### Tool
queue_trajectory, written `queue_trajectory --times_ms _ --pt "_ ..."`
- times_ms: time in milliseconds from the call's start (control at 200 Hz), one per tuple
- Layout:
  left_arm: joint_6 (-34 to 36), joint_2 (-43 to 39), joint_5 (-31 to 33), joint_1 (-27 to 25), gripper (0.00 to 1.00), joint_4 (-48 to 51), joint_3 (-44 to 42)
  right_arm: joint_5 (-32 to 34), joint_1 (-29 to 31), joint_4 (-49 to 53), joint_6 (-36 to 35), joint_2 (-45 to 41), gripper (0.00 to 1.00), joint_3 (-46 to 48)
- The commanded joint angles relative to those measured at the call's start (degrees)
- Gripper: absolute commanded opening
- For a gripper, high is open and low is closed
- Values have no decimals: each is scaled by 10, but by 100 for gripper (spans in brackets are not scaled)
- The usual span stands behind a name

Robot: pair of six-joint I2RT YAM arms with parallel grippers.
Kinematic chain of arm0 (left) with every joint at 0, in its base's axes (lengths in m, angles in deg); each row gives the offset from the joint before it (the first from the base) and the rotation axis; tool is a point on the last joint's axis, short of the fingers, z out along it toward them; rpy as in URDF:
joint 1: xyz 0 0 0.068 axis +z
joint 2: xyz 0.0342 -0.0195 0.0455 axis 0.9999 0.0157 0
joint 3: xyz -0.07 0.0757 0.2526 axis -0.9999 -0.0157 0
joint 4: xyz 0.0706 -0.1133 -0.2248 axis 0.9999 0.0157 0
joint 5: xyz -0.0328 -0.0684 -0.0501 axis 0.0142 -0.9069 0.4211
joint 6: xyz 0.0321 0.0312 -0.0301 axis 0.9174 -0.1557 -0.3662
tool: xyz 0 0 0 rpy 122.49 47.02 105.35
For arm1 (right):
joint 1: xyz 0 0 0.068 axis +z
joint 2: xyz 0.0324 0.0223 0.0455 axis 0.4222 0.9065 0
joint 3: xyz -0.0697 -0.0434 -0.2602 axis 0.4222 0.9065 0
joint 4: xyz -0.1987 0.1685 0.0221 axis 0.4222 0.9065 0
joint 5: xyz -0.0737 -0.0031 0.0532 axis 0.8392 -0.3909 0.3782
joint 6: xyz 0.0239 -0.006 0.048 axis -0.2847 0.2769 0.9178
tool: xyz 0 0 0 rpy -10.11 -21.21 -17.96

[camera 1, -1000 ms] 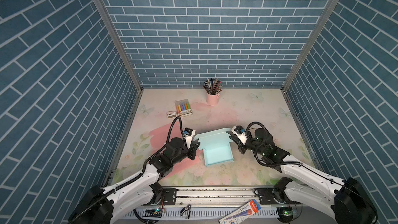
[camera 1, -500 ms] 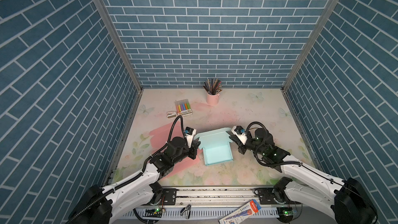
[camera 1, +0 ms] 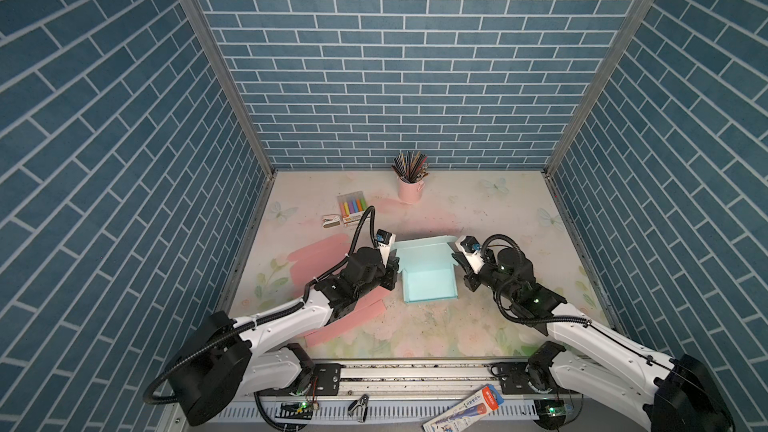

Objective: Fold the paper box

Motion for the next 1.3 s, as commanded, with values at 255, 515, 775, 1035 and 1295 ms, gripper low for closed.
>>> queue_trajectory --times_ms 255,515,775,1035,1295 --pt "26 73 10 -41 2 -79 61 -13 7 0 40 39 11 -3" --pt "22 103 25 -51 2 -114 66 -7 8 9 58 56 11 -6" --pt "22 136 64 -66 2 -172 61 -9 7 5 68 48 12 3" --pt "17 171 130 -105 2 -218 52 -3 7 4 77 29 12 20" --pt "10 196 164 -132 2 -252 40 -2 8 5 85 18 12 32"
